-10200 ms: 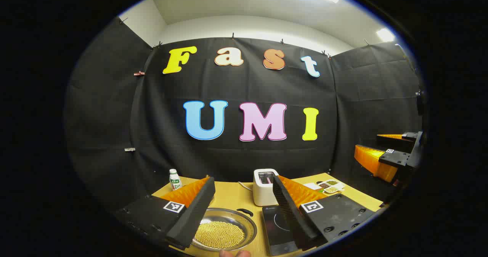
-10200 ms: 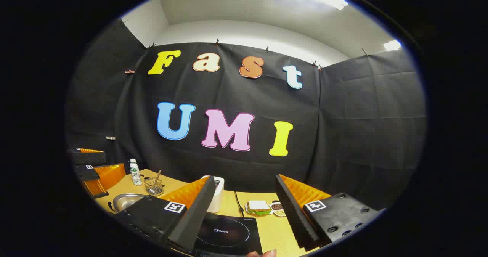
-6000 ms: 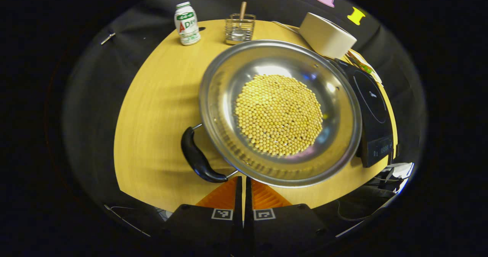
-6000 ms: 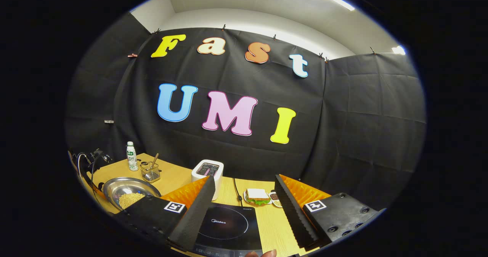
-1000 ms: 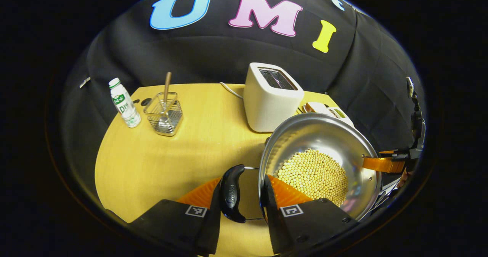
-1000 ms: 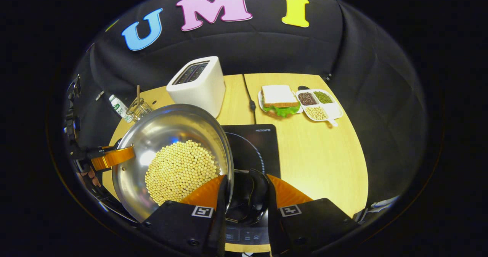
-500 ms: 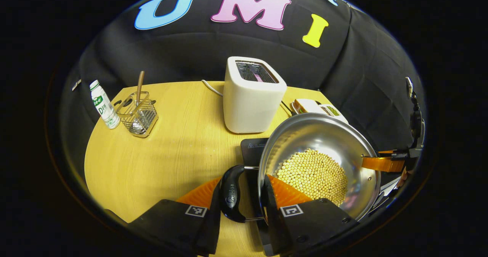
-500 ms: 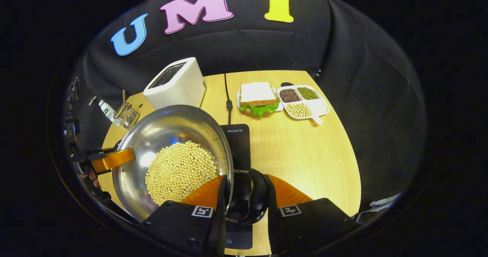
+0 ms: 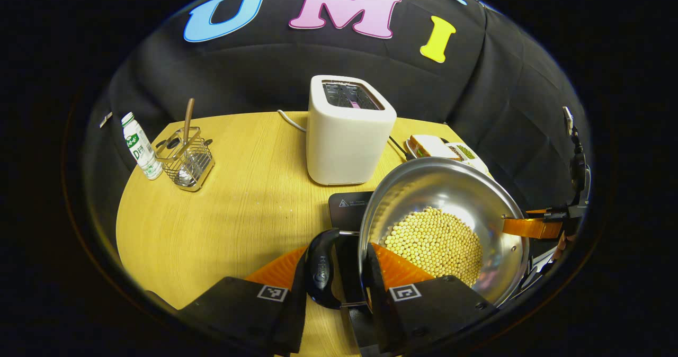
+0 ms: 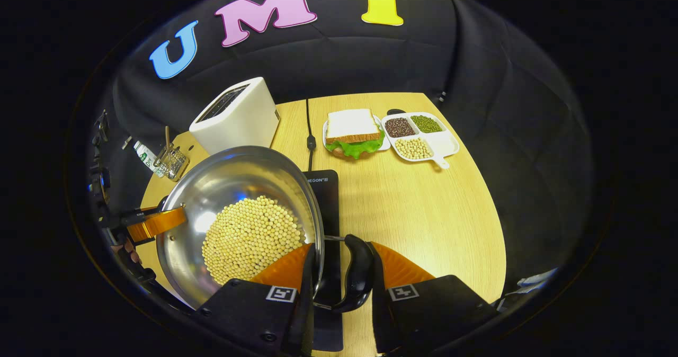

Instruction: First push the handle of the pot to place it horizontally, then grasp the pot with both hands and set it on the induction cooktop.

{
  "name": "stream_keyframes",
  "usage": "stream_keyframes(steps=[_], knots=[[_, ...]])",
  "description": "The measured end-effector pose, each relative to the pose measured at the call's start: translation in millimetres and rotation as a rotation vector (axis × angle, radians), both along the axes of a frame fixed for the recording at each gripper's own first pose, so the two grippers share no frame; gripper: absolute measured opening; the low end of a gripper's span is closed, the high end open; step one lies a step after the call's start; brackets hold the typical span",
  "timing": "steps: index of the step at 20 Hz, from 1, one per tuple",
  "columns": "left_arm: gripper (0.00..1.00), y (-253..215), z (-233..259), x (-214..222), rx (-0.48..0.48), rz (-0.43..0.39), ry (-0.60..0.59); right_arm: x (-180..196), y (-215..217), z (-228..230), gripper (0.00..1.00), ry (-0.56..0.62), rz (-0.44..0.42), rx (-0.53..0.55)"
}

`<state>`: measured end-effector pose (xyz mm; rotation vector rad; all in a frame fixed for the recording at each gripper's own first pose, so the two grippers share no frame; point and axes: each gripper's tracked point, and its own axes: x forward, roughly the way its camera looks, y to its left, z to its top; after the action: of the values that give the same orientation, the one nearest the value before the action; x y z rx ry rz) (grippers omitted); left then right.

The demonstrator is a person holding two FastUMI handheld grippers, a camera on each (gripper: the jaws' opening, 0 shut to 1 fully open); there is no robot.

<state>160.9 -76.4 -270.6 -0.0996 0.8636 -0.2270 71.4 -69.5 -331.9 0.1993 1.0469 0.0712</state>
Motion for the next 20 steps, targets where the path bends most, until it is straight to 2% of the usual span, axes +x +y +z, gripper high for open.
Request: stream_keyframes(steps=[7,8,9,14,15,16,17,18,19,20], knots=[[0.55,-1.3,0.7,0.1,0.01,0.009,-0.01,2.7,-1.1,-3.3,0.48,-0.004,-0.022,0.036],[0.55,-0.2,1.1,0.2,0.009,0.011,-0.01,3.1,-1.4,-4.8,0.43,-0.002,-0.025,0.041],[0.57,0.1,0.1,0.2,0.007,0.013,-0.009,3.6,-1.6,-4.0,0.48,-0.002,-0.026,0.045],[0.59,1.1,-1.0,0.4,0.003,0.019,0.002,4.7,-3.5,-3.9,0.55,-0.002,-0.038,0.05],[0.61,-0.5,-3.0,-0.8,0.004,0.015,0.009,5.0,-2.6,-4.1,0.52,0.001,-0.047,0.056],[0.61,3.3,-3.5,-0.3,0.021,0.023,0.011,6.3,-3.8,-4.4,0.55,0.002,-0.058,0.056],[0.72,5.3,-2.9,-0.8,0.029,0.029,0.009,7.8,-3.7,-4.2,0.55,0.002,-0.066,0.063],[0.81,9.0,-1.5,2.6,0.043,0.045,0.003,6.8,-3.6,-4.1,0.7,0.004,-0.073,0.062],[0.98,8.9,-0.7,0.5,0.037,0.053,-0.001,6.9,-7.1,-0.3,0.84,0.003,-0.081,0.061],[0.99,7.4,0.5,-0.6,0.023,0.058,0.0,7.5,-7.4,-2.6,1.0,0.004,-0.088,0.059]])
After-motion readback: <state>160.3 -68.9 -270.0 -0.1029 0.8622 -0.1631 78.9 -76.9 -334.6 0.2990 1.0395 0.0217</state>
